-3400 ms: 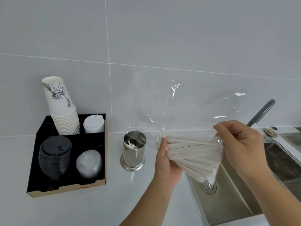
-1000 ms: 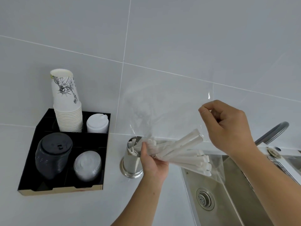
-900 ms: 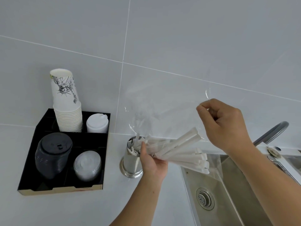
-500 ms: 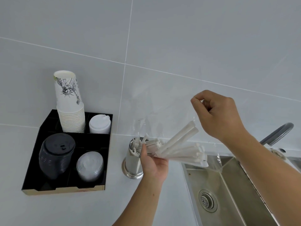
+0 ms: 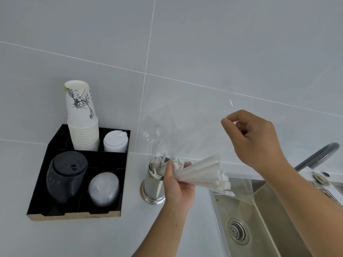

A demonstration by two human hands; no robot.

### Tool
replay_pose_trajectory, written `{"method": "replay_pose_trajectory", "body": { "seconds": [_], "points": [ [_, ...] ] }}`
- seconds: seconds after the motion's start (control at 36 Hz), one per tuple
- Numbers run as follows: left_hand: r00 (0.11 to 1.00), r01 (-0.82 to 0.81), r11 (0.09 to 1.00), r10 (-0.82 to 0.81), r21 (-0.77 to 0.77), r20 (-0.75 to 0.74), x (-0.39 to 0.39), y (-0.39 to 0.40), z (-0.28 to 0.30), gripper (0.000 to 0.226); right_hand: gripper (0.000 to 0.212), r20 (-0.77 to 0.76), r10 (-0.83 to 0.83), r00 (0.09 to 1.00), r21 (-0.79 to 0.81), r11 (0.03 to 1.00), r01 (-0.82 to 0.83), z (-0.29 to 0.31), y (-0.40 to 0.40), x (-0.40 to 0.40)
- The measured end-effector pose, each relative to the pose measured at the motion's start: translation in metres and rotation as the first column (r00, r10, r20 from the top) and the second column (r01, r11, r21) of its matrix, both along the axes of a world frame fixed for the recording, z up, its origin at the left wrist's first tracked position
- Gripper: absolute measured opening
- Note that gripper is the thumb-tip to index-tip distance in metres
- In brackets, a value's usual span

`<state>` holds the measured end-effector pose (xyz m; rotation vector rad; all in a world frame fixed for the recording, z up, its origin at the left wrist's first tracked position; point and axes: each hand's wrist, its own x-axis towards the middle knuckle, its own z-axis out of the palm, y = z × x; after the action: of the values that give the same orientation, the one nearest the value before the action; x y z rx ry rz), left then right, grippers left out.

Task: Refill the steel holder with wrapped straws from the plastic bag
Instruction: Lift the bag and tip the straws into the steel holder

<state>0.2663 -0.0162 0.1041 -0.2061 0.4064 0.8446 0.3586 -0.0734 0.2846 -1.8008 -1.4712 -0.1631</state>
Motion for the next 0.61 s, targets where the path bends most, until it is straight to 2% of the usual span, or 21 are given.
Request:
{"method": "replay_pose_trajectory", "body": {
  "seconds": [0.28,0.39,0.5,0.61],
  "points": [
    [1.000,0.020,0.998,-0.021,-0.064,-0.009,-0.003,-0.012,0.002,0.054,0.017,0.040,0.008,0.999,-0.044,0.999,-0.006,0.018,0.020,0.002],
    [1.000,0.003,0.997,-0.002,-0.081,0.012,-0.005,-0.011,0.006,0.050,0.017,0.079,0.042,0.996,-0.064,0.997,-0.037,0.026,0.037,-0.002],
    [1.000,0.002,0.996,-0.002,-0.092,0.002,-0.006,-0.007,0.004,0.048,0.017,0.064,0.046,0.997,-0.019,0.999,-0.045,0.025,0.045,-0.003],
    [1.000,0.020,0.996,-0.022,-0.086,-0.021,-0.007,-0.011,0.002,0.043,0.018,0.118,0.030,0.993,-0.149,0.989,-0.012,0.013,0.049,-0.005]
  ]
}}
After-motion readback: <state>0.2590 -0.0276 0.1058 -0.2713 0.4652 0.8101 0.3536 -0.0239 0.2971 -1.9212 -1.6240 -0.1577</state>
